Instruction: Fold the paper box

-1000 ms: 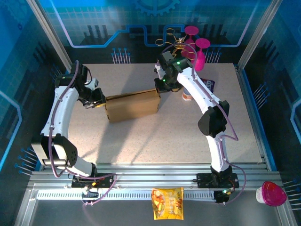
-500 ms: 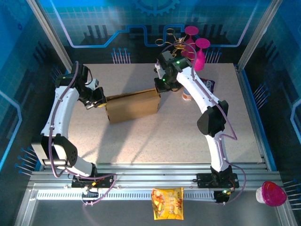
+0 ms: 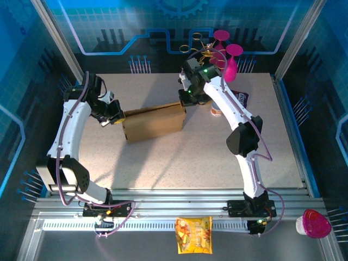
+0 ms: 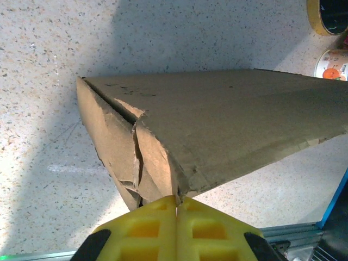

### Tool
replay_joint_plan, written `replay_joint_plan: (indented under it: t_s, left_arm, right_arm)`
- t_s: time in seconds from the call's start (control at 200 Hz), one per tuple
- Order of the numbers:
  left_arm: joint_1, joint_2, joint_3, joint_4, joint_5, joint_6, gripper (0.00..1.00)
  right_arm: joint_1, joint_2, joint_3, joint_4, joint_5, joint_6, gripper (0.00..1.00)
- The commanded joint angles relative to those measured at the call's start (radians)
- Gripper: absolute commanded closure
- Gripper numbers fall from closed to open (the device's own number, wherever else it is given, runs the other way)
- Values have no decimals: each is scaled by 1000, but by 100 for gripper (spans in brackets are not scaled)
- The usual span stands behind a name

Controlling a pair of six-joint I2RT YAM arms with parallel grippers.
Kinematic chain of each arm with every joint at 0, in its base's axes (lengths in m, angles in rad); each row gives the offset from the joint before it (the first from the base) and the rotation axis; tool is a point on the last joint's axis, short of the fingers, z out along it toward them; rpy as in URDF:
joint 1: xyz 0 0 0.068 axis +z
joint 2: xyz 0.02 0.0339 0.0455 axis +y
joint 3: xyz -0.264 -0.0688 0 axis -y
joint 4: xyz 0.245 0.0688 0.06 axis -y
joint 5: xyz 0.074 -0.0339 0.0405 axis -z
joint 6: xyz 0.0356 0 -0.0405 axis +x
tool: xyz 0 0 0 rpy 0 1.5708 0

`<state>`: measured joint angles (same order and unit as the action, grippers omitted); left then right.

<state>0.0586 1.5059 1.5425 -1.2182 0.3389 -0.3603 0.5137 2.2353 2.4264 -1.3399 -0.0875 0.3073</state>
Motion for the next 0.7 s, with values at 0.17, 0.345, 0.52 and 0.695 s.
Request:
replay_joint_plan:
  t_s: [0.17, 0.345, 0.52, 0.695]
  left_arm:
    - [-6, -39, -27, 6, 75, -38, 100]
    - [-5, -49, -58, 20, 96, -46, 100]
    - [1, -50, -58, 28, 113, -55, 100]
    - [2, -63, -80, 24, 91, -41, 100]
  right_arm:
    - [-6, 49, 21, -67, -41, 13, 100]
    - [-9, 52, 22, -67, -42, 12, 100]
    - [-13, 53, 29, -70, -48, 12, 100]
    - [-14, 52, 31, -77, -50, 9, 100]
